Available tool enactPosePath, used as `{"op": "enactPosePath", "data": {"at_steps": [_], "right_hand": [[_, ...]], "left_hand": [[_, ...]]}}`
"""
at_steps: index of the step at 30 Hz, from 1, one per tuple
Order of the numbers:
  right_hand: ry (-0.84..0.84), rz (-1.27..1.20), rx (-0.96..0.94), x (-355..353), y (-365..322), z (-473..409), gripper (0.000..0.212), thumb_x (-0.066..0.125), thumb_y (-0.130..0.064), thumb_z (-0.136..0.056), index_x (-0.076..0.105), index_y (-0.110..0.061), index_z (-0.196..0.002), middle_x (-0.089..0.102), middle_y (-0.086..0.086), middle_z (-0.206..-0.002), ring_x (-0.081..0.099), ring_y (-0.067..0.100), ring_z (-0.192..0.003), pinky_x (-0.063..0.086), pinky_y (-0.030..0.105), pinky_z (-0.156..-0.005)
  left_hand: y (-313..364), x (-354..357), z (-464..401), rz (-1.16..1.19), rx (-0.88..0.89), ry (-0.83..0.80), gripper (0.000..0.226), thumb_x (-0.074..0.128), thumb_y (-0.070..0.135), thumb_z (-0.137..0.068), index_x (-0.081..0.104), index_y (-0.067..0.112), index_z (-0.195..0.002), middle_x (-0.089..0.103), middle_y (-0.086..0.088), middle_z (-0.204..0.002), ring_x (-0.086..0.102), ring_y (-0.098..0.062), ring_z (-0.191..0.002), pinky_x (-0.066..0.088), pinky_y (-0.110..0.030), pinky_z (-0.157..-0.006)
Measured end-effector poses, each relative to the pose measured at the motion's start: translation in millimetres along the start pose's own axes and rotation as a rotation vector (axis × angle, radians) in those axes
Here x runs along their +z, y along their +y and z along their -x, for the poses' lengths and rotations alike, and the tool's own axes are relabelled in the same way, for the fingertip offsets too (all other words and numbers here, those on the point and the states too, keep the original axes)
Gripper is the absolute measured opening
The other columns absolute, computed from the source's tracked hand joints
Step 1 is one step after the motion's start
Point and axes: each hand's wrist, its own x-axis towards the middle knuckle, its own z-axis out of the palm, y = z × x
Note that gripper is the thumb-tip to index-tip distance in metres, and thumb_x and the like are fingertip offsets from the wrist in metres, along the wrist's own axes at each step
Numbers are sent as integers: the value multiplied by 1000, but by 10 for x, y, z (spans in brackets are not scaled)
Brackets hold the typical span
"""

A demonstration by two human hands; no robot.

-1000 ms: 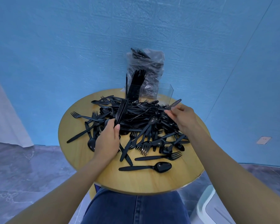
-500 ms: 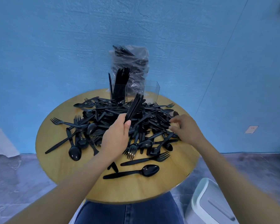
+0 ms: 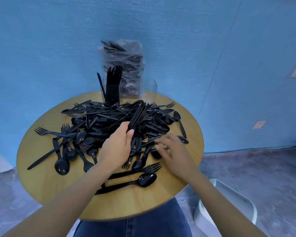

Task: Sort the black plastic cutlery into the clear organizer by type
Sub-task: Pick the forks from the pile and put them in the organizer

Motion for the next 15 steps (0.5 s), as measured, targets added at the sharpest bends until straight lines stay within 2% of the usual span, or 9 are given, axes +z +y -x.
{"op": "enactPosePath", "data": {"at_steps": [2,4,6,8,11,15], "right_hand": [[161,10,59,-20,80,-50,25,53,-22,-95,65,-13,-114,52,0,-110,42,13,-107,31,20,-89],[268,76,189,-47,191,-105,29,54,-24,-94,61,-14,-121,50,6,-122,37,21,-116,30,26,-97],[240,142,365,-70,292,-168,41,50,-31,-96,49,-19,-135,39,12,-139,28,29,-129,23,32,-106],[166,147,468,-70,373,-246,48,45,-37,-97,39,-22,-142,29,15,-147,22,32,-136,19,37,-110],[93,150,446,-29,429,-336,46,40,-39,-99,43,-18,-139,39,13,-143,34,31,-131,28,40,-107],[104,124,264,69,415,-307,36,43,-37,-98,61,-15,-120,56,1,-118,50,20,-110,38,34,-94]], "left_hand": [[-15,-6,-2,2,1,-3,33,31,30,-101,43,15,-128,49,11,-68,52,-12,-60,35,-29,-52],[-22,-1,-16,11,4,-8,32,31,30,-101,44,15,-127,50,10,-68,51,-11,-59,34,-29,-52],[-17,16,-50,19,3,-12,33,31,30,-101,43,16,-128,50,10,-68,51,-12,-59,35,-30,-53],[-4,33,-95,13,3,-15,34,30,30,-101,43,16,-129,49,10,-68,51,-13,-58,36,-30,-53],[14,50,-176,3,-1,-13,31,30,30,-101,44,15,-125,48,9,-65,51,-16,-57,38,-31,-52],[19,67,-306,-7,8,0,31,30,30,-101,44,15,-125,48,10,-66,50,-13,-57,34,-30,-50]]}}
